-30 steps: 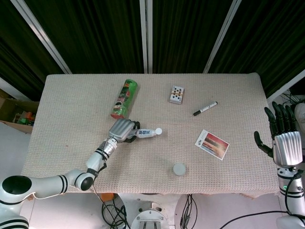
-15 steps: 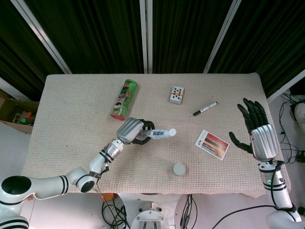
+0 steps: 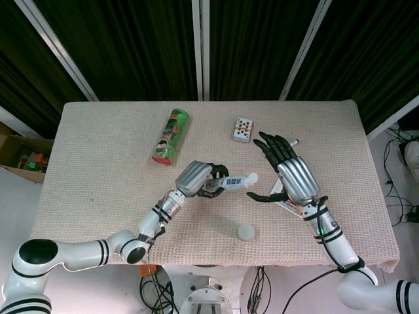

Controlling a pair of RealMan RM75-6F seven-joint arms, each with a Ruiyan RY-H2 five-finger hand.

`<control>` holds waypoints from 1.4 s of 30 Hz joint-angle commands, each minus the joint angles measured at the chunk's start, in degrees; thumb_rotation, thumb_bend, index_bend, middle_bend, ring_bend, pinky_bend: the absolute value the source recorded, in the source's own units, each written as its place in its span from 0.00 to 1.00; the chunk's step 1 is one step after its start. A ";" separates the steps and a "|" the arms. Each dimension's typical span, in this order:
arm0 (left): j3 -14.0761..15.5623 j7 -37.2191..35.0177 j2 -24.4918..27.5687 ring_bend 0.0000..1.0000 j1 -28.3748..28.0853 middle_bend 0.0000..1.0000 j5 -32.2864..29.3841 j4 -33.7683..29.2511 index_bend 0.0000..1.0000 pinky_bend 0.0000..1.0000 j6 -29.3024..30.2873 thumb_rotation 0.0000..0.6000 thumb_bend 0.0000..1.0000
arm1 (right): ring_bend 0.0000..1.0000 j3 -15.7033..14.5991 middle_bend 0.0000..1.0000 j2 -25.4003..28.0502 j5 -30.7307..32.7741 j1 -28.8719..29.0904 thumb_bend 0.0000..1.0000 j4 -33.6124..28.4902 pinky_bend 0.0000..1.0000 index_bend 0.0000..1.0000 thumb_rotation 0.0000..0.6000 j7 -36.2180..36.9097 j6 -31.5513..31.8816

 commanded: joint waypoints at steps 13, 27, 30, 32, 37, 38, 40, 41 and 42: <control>-2.51 -0.27 -1.35 0.75 -0.81 0.83 -2.77 0.44 0.78 0.78 0.08 1.00 0.40 | 0.00 4.05 0.00 -5.50 13.99 9.94 0.00 0.41 0.00 0.00 0.37 -6.48 -7.44; -3.36 0.00 -0.91 0.75 -0.21 0.83 -3.23 -2.38 0.78 0.78 2.26 1.00 0.40 | 0.00 2.98 0.00 -9.05 12.84 11.20 0.00 4.27 0.00 0.00 0.37 -2.01 -6.96; -3.33 0.17 -0.72 0.75 -0.15 0.83 -3.46 -2.76 0.78 0.78 2.19 1.00 0.40 | 0.00 2.60 0.00 -9.06 12.59 10.99 0.00 4.60 0.00 0.00 0.37 -1.37 -6.71; -3.36 -0.04 -0.64 0.75 -0.09 0.83 -3.65 -2.93 0.78 0.78 2.11 1.00 0.40 | 0.00 2.37 0.00 -8.95 12.55 10.77 0.00 4.77 0.00 0.00 0.37 -1.00 -6.52; -3.56 -1.05 -0.64 0.75 0.06 0.83 -4.16 -2.95 0.78 0.78 1.92 1.00 0.40 | 0.00 1.99 0.00 -8.80 11.91 10.09 0.00 5.32 0.00 0.00 0.37 0.71 -5.80; -3.62 -1.41 -0.71 0.75 0.09 0.83 -4.23 -2.91 0.78 0.78 1.89 1.00 0.40 | 0.00 1.97 0.00 -8.81 11.70 9.97 0.00 5.46 0.00 0.00 0.37 1.10 -5.62; -3.77 -2.31 -0.96 0.75 0.17 0.83 -4.30 -2.80 0.78 0.78 1.97 1.00 0.40 | 0.00 1.87 0.00 -8.82 11.50 9.78 0.00 5.84 0.00 0.00 0.37 1.96 -5.54; -3.82 -2.80 -1.12 0.75 0.23 0.83 -4.23 -2.73 0.78 0.78 2.13 1.00 0.40 | 0.00 1.82 0.00 -8.85 11.56 9.73 0.00 6.09 0.00 0.00 0.37 2.46 -5.68; -3.85 -3.10 -1.22 0.75 0.25 0.83 -4.10 -2.69 0.78 0.78 2.27 1.00 0.40 | 0.00 1.81 0.00 -8.92 11.62 9.72 0.00 6.30 0.00 0.00 0.37 2.87 -5.79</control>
